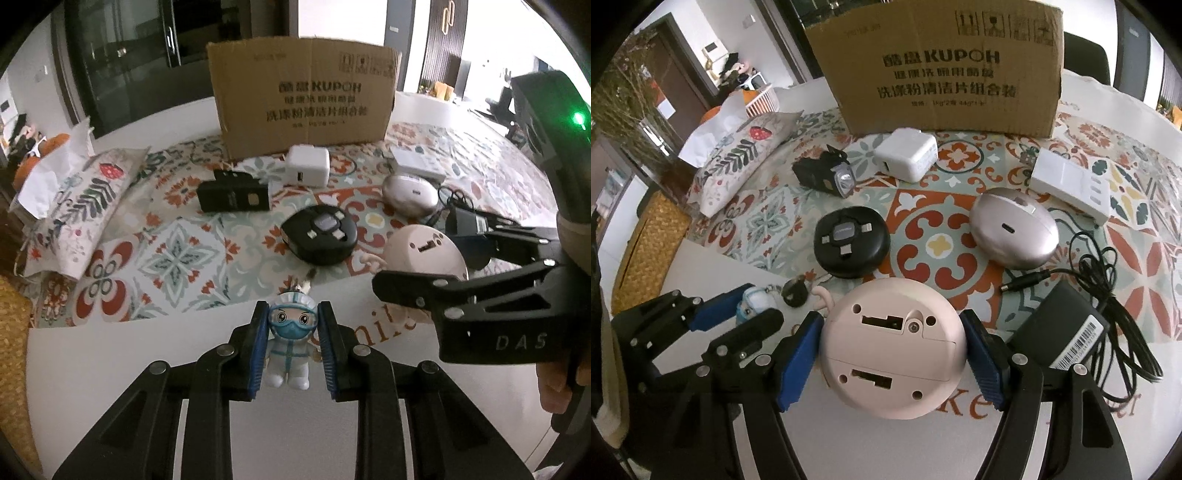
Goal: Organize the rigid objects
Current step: 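Carry the figurine and pink device over the cardboard box with both grippers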
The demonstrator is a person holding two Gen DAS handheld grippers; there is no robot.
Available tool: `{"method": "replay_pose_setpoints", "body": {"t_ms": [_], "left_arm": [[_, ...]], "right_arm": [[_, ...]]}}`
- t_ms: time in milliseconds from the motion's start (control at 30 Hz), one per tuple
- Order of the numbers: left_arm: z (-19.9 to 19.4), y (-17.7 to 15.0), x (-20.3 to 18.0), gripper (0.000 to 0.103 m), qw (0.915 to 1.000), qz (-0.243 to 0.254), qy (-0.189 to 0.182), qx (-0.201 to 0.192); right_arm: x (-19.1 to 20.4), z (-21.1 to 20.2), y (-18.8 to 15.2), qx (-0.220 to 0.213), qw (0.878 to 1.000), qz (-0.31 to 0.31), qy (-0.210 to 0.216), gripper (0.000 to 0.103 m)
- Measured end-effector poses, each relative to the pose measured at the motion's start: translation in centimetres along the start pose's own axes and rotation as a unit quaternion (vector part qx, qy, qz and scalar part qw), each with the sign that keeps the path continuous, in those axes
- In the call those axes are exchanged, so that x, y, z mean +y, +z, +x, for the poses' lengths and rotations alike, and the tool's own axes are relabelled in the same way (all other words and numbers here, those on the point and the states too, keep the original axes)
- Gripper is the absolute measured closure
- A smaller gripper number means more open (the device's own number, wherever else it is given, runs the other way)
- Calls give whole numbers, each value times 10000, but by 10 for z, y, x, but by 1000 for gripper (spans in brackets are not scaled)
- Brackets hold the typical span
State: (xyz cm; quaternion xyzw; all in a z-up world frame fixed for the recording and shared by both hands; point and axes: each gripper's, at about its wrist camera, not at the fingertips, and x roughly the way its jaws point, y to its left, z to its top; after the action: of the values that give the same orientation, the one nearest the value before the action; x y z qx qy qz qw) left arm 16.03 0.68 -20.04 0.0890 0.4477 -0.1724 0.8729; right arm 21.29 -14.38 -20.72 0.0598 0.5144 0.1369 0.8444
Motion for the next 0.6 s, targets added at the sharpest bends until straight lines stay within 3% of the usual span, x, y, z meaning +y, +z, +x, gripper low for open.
{"method": "replay_pose_setpoints", "body": {"t_ms": [333, 600], "left_arm": [[-41, 22, -2, 76, 9988, -61, 52, -490], [-75, 47, -3, 76, 9957, -155, 92, -914]], "right_arm": [[4, -44, 9, -446, 9989, 91, -94, 28], [10, -90, 25, -1069, 9936, 53, -347, 28]]}}
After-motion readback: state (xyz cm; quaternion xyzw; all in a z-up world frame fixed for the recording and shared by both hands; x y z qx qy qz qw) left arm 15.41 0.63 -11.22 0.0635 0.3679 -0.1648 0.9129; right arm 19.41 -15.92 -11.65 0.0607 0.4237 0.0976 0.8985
